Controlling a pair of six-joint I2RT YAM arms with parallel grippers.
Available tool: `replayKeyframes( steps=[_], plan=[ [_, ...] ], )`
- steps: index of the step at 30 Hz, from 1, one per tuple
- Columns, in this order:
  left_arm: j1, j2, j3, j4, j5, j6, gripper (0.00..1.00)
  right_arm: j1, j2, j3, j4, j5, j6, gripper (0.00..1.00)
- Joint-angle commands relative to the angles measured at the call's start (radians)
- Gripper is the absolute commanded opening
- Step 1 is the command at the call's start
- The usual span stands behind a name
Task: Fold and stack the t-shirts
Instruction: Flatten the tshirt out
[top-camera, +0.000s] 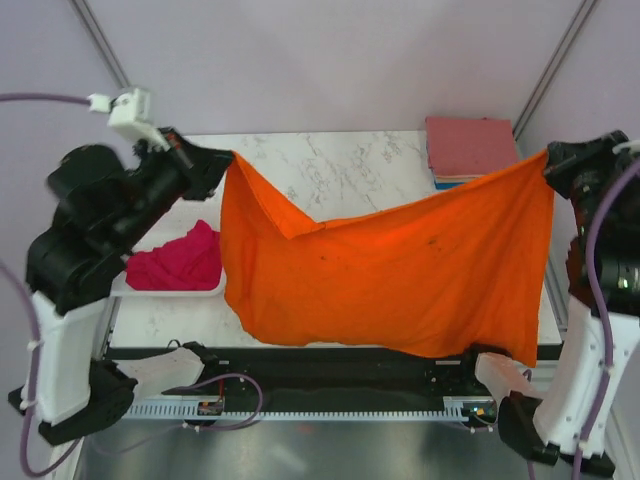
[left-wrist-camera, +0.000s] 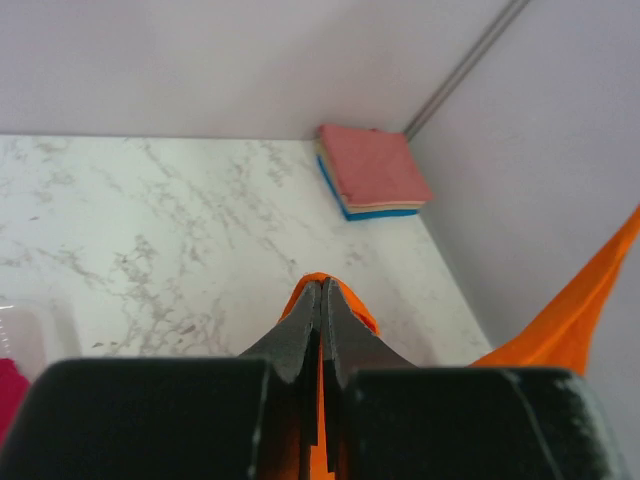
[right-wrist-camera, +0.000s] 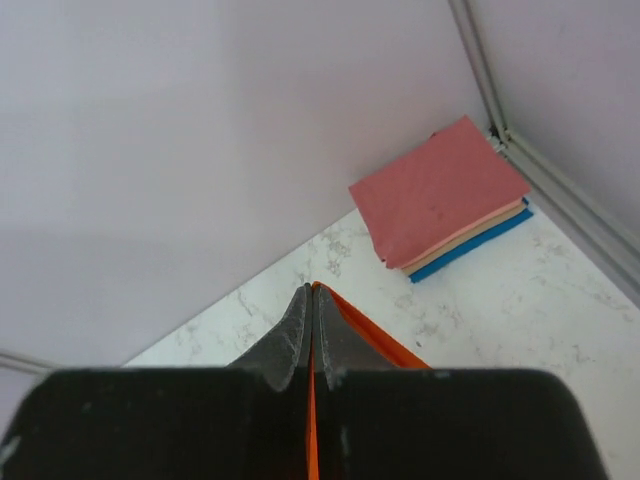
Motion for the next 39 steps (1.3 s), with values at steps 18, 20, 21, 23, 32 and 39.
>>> replayKeyframes(
  steps=[18,20,21,23,32,39],
  plan=[
    [0.243,0.536,0.428,0.434,0.166,-0.085,0.02,-0.014,0.731,0.652,0.511,-0.218,-0.009,0.00],
    [0.243,0.476,0.376,0.434,0.183,-0.050,0.02,-0.016,0.670,0.528,0.517,-0.203,-0.049,0.00],
    [0.243,0.452,0.303,0.435,0.189,-0.039,0.02,-0.016,0.644,0.473,0.522,-0.189,-0.067,0.00],
    [0.243,0.364,0.211,0.437,0.232,-0.016,0.02,-0.014,0.546,0.278,0.539,-0.169,-0.101,0.00],
    [0.231,-0.047,-0.628,0.497,0.376,-0.109,0.02,-0.016,0.176,-0.444,0.516,-0.120,-0.173,0.00],
    [0.233,-0.314,-1.153,0.365,0.318,-0.181,0.02,-0.016,-0.035,-0.800,0.208,-0.112,-0.081,0.00]
  ],
)
